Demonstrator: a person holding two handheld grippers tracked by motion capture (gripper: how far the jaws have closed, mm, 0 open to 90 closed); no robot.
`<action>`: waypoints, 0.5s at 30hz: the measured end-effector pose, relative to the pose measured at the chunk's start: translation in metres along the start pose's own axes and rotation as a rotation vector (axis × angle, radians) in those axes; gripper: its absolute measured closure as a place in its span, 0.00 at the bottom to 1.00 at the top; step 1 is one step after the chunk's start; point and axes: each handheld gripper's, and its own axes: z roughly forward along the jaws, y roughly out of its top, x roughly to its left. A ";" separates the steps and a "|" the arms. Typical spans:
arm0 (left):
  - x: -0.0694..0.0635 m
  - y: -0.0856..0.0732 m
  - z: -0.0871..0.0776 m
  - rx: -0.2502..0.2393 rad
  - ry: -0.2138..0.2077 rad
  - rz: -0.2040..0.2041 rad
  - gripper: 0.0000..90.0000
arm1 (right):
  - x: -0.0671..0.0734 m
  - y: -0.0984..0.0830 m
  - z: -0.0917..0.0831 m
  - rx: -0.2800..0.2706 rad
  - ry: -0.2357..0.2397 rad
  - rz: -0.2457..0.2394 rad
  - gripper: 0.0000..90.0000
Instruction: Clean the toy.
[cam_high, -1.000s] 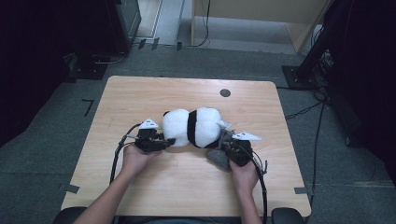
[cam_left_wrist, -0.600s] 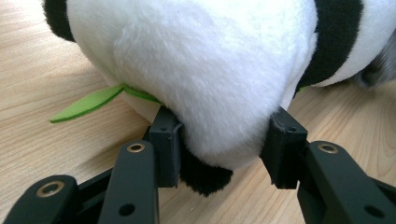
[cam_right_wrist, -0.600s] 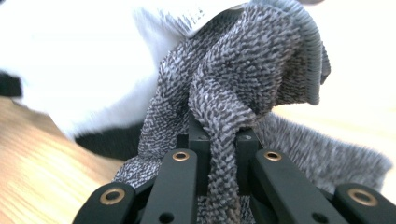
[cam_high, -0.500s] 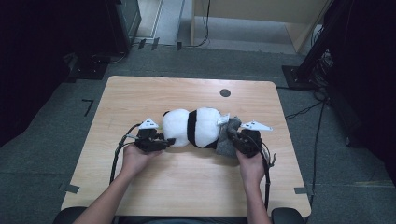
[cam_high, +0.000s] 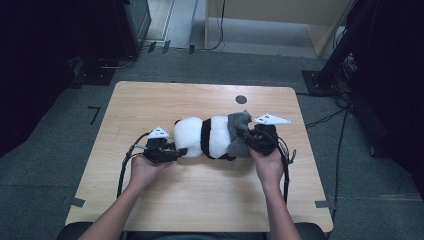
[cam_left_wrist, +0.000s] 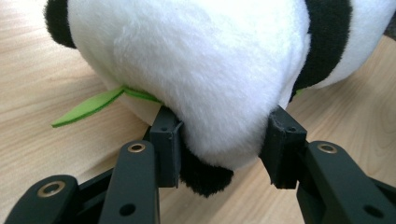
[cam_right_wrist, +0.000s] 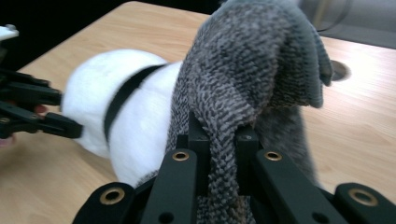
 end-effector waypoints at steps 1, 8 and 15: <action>0.000 -0.001 0.000 -0.001 0.001 0.000 0.61 | -0.001 0.002 0.003 0.006 0.013 0.000 0.93; 0.005 0.000 0.000 -0.015 -0.003 0.023 0.41 | -0.006 0.003 0.019 0.045 0.033 -0.026 0.93; 0.017 0.012 -0.016 -0.031 -0.023 0.085 0.38 | -0.012 0.004 0.023 0.060 0.028 -0.037 0.93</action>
